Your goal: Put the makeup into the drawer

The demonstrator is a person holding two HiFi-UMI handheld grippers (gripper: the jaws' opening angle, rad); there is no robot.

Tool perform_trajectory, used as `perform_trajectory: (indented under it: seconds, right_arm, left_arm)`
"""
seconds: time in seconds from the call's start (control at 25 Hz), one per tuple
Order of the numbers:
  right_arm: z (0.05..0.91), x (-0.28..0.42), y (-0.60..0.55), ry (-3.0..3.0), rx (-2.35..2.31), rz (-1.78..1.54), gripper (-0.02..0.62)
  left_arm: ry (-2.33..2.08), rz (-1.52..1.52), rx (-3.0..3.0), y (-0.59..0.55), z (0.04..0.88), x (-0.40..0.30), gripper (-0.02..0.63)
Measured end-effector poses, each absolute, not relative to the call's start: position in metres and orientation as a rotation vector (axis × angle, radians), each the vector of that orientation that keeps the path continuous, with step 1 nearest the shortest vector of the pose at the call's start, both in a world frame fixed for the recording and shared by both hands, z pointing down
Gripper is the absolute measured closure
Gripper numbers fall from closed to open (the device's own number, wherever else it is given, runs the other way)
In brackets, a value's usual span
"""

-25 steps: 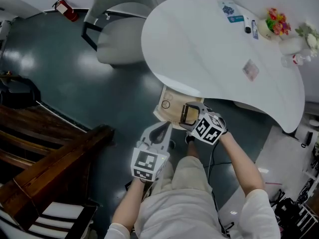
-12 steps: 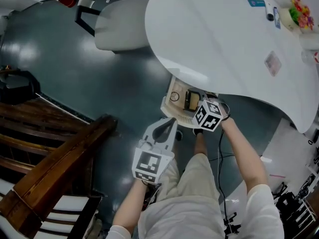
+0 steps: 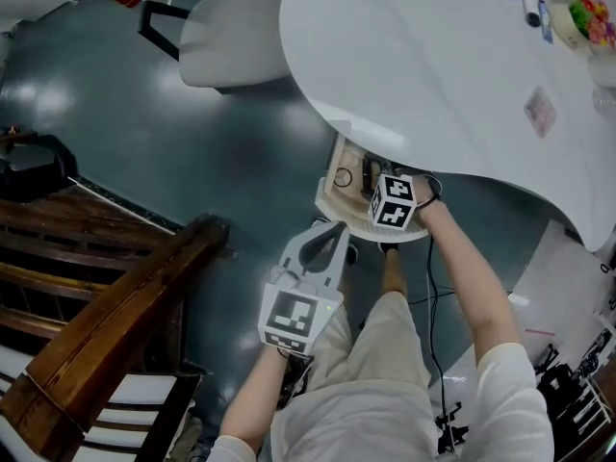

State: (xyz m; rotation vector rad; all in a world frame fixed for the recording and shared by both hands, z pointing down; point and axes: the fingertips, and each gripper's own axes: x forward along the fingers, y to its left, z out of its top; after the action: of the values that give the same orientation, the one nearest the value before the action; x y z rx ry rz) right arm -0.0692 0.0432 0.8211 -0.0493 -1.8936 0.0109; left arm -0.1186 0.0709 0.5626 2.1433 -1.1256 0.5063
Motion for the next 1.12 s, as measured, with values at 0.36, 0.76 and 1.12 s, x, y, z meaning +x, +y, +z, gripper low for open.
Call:
perform_trajectory:
  seconds: [0.36, 0.76, 1.12]
  right_arm:
    - [0.843, -0.072, 0.034, -1.809, -0.034, -0.031, 0.233]
    - [0.825, -0.068, 0.039, -1.833, -0.053, -0.051, 0.235]
    - [0.768, -0.068, 0.055, -1.905, -0.035, 0.002, 0.235]
  left_arm:
    - [-1.127, 0.525, 2.129, 0.08, 0.569, -0.123, 0.597]
    - [-1.148, 0.525, 2.127, 0.086, 0.561, -0.119, 0.597]
    - [-1.22, 0.5, 2.113, 0.092, 0.527, -0.115, 0.597]
